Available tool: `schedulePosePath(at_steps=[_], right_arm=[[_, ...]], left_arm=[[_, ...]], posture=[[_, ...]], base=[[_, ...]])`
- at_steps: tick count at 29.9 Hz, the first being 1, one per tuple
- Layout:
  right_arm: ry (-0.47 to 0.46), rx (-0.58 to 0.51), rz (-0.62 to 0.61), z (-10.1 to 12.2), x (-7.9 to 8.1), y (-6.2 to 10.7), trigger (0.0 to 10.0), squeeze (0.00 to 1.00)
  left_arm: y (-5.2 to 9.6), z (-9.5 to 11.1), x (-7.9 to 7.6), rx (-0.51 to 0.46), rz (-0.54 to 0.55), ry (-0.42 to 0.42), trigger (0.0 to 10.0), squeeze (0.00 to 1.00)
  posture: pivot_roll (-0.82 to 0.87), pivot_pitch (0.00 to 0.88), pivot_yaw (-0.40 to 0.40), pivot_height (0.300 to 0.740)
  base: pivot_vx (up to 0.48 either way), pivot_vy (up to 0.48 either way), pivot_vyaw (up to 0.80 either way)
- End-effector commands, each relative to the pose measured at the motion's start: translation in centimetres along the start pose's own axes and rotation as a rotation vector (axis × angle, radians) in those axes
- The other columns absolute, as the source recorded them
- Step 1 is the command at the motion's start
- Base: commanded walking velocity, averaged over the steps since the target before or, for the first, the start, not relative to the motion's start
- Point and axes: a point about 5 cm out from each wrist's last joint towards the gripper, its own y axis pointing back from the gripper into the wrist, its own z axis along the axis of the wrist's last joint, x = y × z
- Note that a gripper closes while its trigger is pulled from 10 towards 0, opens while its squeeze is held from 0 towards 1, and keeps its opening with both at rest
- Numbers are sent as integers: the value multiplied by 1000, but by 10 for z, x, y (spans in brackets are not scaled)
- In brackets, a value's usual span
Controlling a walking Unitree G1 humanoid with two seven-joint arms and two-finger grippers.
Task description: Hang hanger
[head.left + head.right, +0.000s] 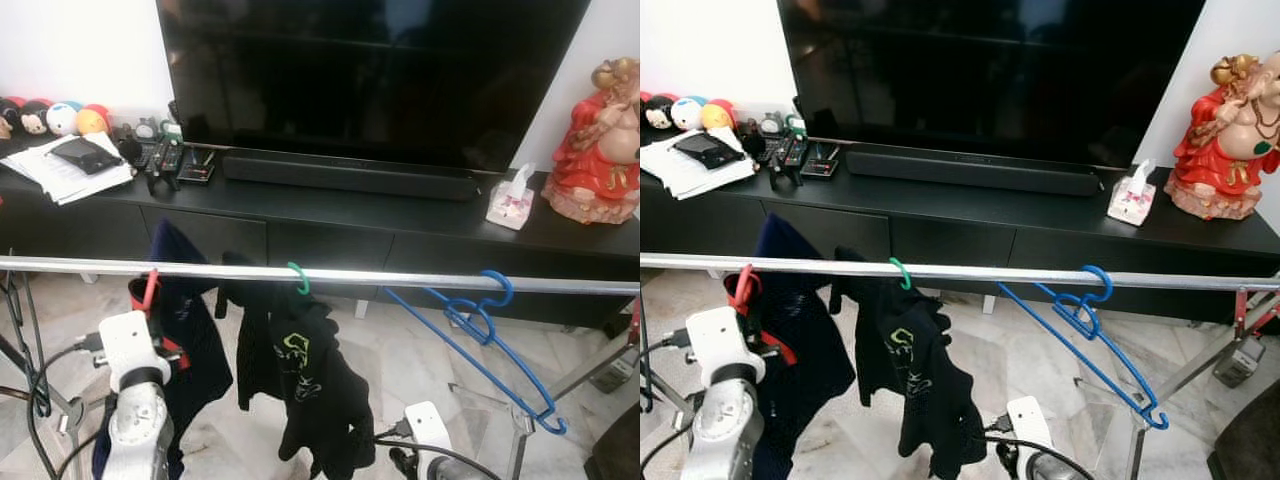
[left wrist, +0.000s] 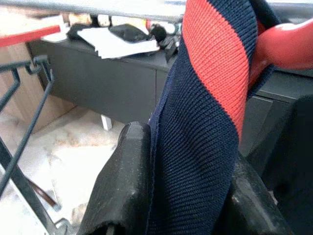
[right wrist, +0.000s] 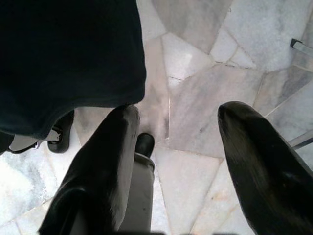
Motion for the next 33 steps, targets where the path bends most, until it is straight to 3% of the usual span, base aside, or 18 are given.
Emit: schedulePosePath(at_steps=[1, 11, 15, 20, 24, 33], right_arm=[[2, 8, -8, -2, -2, 0, 10000, 0], [6, 11, -8, -2, -3, 1, 10000, 0], [9, 14, -4, -2, -3, 1, 10000, 0], [7, 15, -3, -2, -3, 1, 10000, 0], [8, 16, -4, -2, -3, 1, 10000, 0], [8, 15, 0, -1, -3, 1, 10000, 0]], left_arm=[[-9, 4, 1, 8, -8, 6, 10000, 0], [-30, 3, 3, 79, -7, 64, 10000, 0], [-34, 1, -3, 116, -46, 65, 10000, 0], [-31, -9, -9, 184, -75, 65, 10000, 0], [-20, -25, -14, 262, -109, 26, 10000, 0], [-9, -30, -16, 247, -105, 41, 10000, 0]], posture=[[-14, 0, -64, 740], [-14, 0, -69, 740], [-14, 0, -69, 740], [-12, 0, -71, 740], [-12, 0, -71, 740], [-7, 0, -74, 740]], base=[[0, 0, 0], [0, 0, 0], [0, 0, 0], [0, 0, 0], [0, 0, 0], [0, 0, 0]])
